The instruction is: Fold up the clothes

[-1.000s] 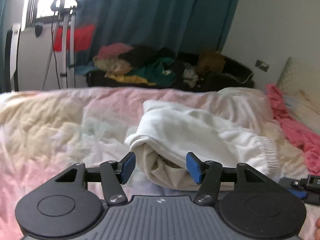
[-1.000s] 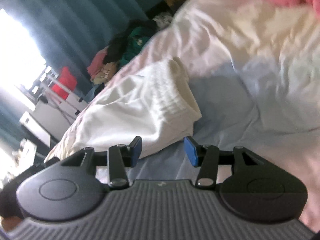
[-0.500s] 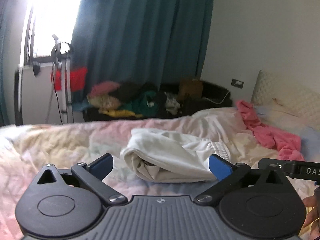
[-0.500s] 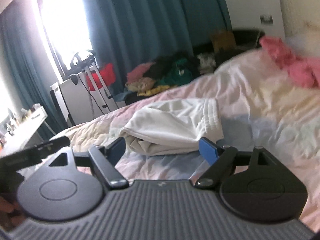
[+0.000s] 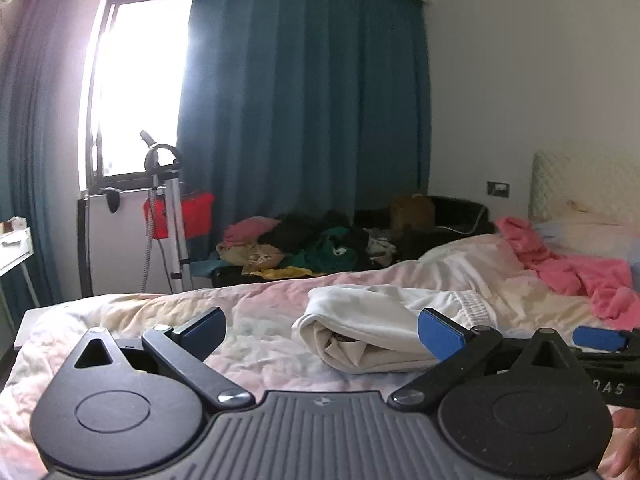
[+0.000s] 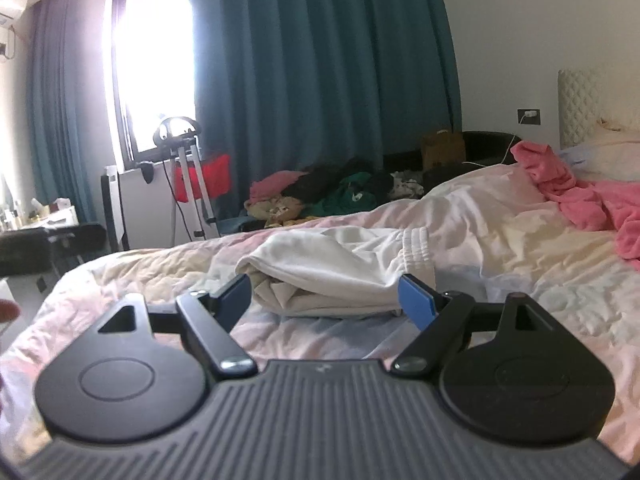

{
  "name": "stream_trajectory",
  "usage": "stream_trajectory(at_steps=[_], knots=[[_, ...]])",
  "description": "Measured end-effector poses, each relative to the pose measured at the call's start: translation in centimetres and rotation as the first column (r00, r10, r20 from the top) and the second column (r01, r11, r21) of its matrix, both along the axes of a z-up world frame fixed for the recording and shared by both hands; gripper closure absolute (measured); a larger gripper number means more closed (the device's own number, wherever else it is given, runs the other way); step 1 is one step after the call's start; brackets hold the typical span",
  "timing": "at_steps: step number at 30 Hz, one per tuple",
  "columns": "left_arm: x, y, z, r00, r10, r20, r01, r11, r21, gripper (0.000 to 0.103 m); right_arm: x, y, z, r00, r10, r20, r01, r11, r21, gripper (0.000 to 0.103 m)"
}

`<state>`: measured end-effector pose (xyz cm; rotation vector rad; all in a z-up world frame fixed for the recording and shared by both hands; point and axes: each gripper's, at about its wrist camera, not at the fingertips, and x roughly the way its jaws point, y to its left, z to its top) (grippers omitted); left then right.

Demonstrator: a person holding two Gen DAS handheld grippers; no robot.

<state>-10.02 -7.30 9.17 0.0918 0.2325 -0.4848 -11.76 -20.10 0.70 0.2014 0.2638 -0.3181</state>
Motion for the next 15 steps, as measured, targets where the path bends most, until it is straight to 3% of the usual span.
stream_trajectory(at_steps=[6,15], knots=[[0.9,0.6,-2.4,0.998,0.036,-0.046,-0.037,0.999,-0.007,0.000,0.4,0.0,-2.0,1.000,-0.031,-0.001,0.031,0.999,-0.015,0.021],[1.4,1.0,-4.5,0.998,0.046,-0.045,-0.044,0.998,0.033,0.000,0.8,0.1,-3.3,0.998,-0.066,-0.006,0.066,0.997,-0.031,0.021]])
